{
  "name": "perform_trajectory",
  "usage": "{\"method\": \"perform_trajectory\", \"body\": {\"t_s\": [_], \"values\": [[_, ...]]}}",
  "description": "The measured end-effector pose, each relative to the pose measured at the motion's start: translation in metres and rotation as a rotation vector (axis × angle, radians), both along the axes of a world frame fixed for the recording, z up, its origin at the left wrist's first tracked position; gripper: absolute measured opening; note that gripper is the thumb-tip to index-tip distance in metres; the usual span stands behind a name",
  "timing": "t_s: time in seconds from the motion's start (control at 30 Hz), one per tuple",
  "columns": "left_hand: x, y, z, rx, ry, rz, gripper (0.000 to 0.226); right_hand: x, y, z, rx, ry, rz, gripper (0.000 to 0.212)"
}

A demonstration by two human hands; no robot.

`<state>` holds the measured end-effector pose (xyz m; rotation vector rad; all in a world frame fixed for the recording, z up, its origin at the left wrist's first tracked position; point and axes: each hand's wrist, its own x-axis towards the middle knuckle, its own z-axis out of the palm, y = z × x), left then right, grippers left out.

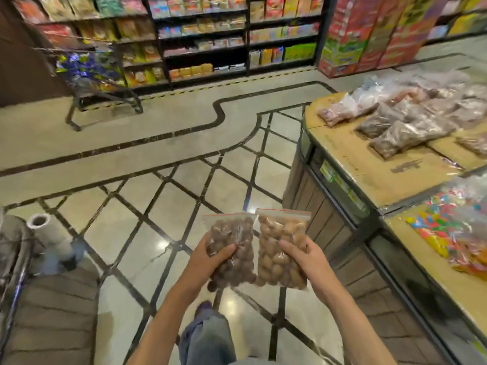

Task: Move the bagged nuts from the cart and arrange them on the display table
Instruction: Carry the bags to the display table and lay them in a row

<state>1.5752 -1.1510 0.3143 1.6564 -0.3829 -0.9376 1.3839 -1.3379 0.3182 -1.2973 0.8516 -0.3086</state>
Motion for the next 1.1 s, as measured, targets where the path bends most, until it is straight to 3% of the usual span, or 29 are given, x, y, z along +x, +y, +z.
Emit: {"method": "perform_trajectory", "body": {"t_s": [0.27, 0.57, 1.03, 1.1], "values": [[0.138, -0.160, -0.014, -0.009, 0.046, -0.255, 0.059, 0.097, -0.109, -0.013, 0.040, 0.023, -0.287, 0.040], [0.269, -0.327, 0.004, -0.045, 0.056, -0.518, 0.051, 0.206, -0.206, 0.004, 0.078, 0.010, -0.547, 0.046], [0.296, -0.563, -0.014, -0.038, 0.013, -0.836, 0.056, 0.234, -0.359, -0.005, 0.079, 0.042, -0.867, 0.041], [0.288, -0.600, -0.017, -0.027, 0.008, -0.873, 0.058, 0.227, -0.382, -0.006, 0.086, 0.029, -0.918, 0.031]]}}
